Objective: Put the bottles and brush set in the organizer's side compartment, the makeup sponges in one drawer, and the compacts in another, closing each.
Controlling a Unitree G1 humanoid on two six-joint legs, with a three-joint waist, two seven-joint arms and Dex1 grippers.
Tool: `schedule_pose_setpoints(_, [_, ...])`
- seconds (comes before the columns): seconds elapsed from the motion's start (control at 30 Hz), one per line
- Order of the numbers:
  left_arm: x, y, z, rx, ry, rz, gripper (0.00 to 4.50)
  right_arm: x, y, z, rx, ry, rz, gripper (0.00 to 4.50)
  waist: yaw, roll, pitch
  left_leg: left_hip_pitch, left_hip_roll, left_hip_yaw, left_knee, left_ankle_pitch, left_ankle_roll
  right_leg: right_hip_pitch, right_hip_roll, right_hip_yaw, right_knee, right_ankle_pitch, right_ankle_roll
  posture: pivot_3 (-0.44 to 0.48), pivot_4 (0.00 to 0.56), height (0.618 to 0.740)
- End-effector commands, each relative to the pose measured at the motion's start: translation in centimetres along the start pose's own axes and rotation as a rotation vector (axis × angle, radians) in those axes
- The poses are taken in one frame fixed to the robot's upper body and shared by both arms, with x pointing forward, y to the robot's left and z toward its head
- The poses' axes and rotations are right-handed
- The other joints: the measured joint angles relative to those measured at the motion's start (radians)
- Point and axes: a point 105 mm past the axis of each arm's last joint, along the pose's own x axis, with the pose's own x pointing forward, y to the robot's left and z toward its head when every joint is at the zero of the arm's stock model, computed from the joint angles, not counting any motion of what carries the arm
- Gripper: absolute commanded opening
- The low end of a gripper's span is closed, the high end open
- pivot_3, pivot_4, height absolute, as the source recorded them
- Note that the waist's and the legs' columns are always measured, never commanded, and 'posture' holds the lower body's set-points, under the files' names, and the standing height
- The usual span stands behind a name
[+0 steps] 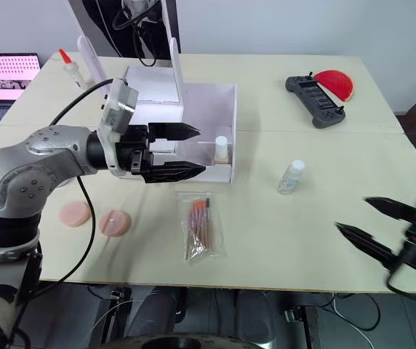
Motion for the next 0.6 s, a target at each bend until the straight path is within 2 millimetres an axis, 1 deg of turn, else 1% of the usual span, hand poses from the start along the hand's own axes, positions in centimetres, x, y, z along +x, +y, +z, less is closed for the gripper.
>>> schedule_pose_setpoints(0.03, [-1.1, 0.4, 0.0, 0.046, -0.013, 0.057, 4.5, 2.0, -0.2, 1.0, -0.013, -0.029, -0.02, 4.47, 0.001, 0.0, 0.0, 0.0, 0.0, 0.0, -0.001, 0.0, 0.0, 0.0, 0.0, 0.0, 0.0, 0.0, 0.0, 0.0, 0.15, 0.74])
schedule_pose_setpoints(0.17, [-1.6, 0.6, -0.3, 0.046, -0.019, 0.105, 4.5, 4.5, 0.0, 1.9, -0.048, -0.06, 0.001, 4.47, 0.004, 0.0, 0.0, -0.002, 0.0, -0.001, -0.002, 0.0, 0.0, -0.003, 0.001, 0.0, 0.0, 0.0, 0.0, 0.0, 0.15, 0.74])
schedule_pose_setpoints(0.27, [-1.8, 0.3, -0.7, 0.046, -0.018, 0.132, 4.5, 5.7, -0.2, 1.8, -0.039, -0.069, 0.012, 4.47, 0.006, 0.0, 0.0, -0.005, 0.0, -0.001, -0.002, 0.0, 0.0, -0.004, 0.001, 0.0, 0.0, 0.0, 0.0, 0.0, 0.15, 0.74])
schedule_pose_setpoints(0.37, [-2.0, 0.3, -0.9, 0.041, -0.016, 0.152, 4.5, 6.3, -0.6, 1.7, -0.034, -0.074, 0.007, 4.47, 0.009, 0.0, 0.0, -0.006, 0.0, -0.001, -0.002, 0.0, 0.0, -0.005, 0.001, 0.0, 0.0, 0.0, 0.001, 0.0, 0.15, 0.74])
schedule_pose_setpoints(0.47, [-2.1, 0.0, -1.6, 0.024, 0.006, 0.157, 4.5, 7.0, -0.8, 1.7, -0.031, -0.088, 0.0, 4.47, 0.014, 0.0, 0.0, -0.006, 0.0, -0.001, -0.002, 0.0, 0.0, -0.006, 0.001, 0.0, 0.001, 0.0, 0.001, 0.0, 0.15, 0.74])
schedule_pose_setpoints(0.57, [-2.0, -0.1, -1.9, 0.019, 0.018, 0.158, 4.5, 7.3, -0.8, 2.0, -0.029, -0.107, -0.004, 4.47, 0.014, 0.0, 0.0, -0.005, 0.0, -0.001, -0.002, 0.0, 0.0, -0.006, 0.002, 0.0, 0.001, 0.001, 0.001, 0.0, 0.15, 0.74])
schedule_pose_setpoints(0.6, [-2.0, -0.1, -1.9, 0.018, 0.017, 0.159, 4.5, 7.4, -0.8, 2.2, -0.025, -0.119, -0.006, 4.22, 0.015, 0.0, 0.0, -0.005, 0.0, -0.001, -0.001, 0.0, 0.0, -0.006, 0.002, 0.0, 0.002, 0.001, 0.001, 0.0, 0.15, 0.74])
